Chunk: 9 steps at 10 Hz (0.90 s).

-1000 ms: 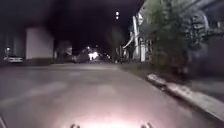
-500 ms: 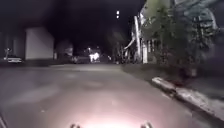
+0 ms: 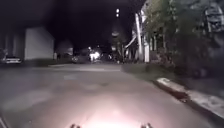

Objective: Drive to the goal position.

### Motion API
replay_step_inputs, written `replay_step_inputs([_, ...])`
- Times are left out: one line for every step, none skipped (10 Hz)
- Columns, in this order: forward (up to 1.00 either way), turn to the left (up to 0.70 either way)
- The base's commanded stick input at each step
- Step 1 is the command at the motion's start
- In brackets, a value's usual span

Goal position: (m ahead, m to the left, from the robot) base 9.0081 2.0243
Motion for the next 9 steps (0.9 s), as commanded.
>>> replay_step_inputs([0.70,0.00])
replay_step_inputs([0.70,0.00])
replay_step_inputs([0.70,0.00])
replay_step_inputs([0.70,0.00])
replay_step_inputs([0.70,0.00])
replay_step_inputs([0.70,0.00])
replay_step_inputs([0.70,0.00])
replay_step_inputs([0.70,0.00])
replay_step_inputs([0.70,0.00])
